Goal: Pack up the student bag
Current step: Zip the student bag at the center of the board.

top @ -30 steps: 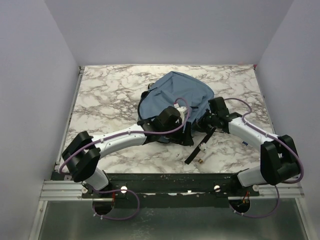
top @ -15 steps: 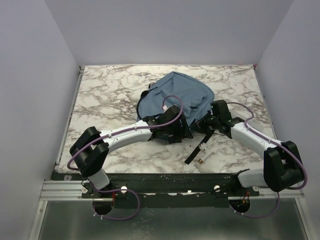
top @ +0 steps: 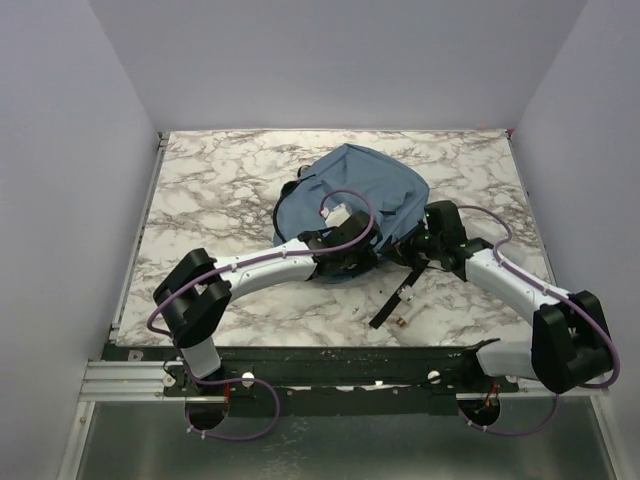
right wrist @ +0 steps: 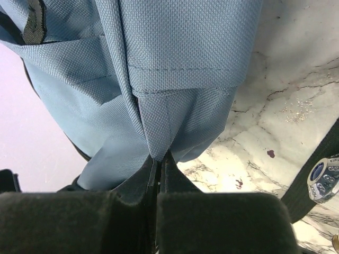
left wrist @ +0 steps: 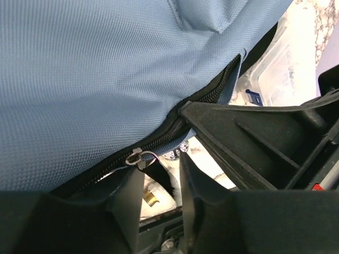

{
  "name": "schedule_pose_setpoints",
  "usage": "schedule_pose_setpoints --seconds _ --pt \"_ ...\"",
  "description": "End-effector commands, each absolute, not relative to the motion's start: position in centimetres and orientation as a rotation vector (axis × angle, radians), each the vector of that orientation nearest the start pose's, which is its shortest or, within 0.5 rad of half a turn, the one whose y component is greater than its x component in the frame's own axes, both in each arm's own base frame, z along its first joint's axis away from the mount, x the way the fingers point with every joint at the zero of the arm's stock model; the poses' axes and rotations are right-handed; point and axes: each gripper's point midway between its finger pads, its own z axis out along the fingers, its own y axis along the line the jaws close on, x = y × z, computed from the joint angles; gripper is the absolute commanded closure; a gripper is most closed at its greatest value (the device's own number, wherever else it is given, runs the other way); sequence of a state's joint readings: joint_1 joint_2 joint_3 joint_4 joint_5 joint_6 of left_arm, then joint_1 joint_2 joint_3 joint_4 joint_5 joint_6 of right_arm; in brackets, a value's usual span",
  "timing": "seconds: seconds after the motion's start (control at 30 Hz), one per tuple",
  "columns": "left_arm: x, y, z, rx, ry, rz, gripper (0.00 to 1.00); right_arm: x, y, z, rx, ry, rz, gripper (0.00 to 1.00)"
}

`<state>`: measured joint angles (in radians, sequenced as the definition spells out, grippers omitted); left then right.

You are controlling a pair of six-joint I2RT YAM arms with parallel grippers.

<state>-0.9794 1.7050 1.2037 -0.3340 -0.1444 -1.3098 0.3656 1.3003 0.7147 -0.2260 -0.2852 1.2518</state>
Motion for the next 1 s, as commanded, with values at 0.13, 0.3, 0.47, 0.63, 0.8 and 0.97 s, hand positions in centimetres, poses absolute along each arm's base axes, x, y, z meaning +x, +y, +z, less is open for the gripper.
schedule_pose_setpoints --seconds 0.13,0.3,0.47,0.63,0.8,0.97 --pt "25.5 -39.4 13.2 -0.433 2.471 -0.809 1.00 28.3 18.9 10.7 0.954 2.396 0.930 0.99" --pt "24.0 -36.8 13.3 -0.370 2.473 -0.784 1.00 28.7 17.5 9.9 0.916 2.372 0.859 0.99" --pt "23.3 -32.6 13.7 -0.316 2.435 -0.714 1.00 29.7 16.0 10.4 0.841 2.328 0.807 0.99" --pt "23.2 -29.0 11.9 -0.269 2.490 -0.675 1.00 31.6 14.4 11.8 0.723 2.289 0.758 0.99" --pt "24.1 -26.9 10.9 -0.191 2.506 -0.697 1.00 33.7 12.6 12.6 0.586 2.308 0.630 0.99" --pt "21.9 -32.2 13.1 0.140 2.556 -1.021 1.00 35.5 12.7 13.0 0.389 2.370 0.561 0.99"
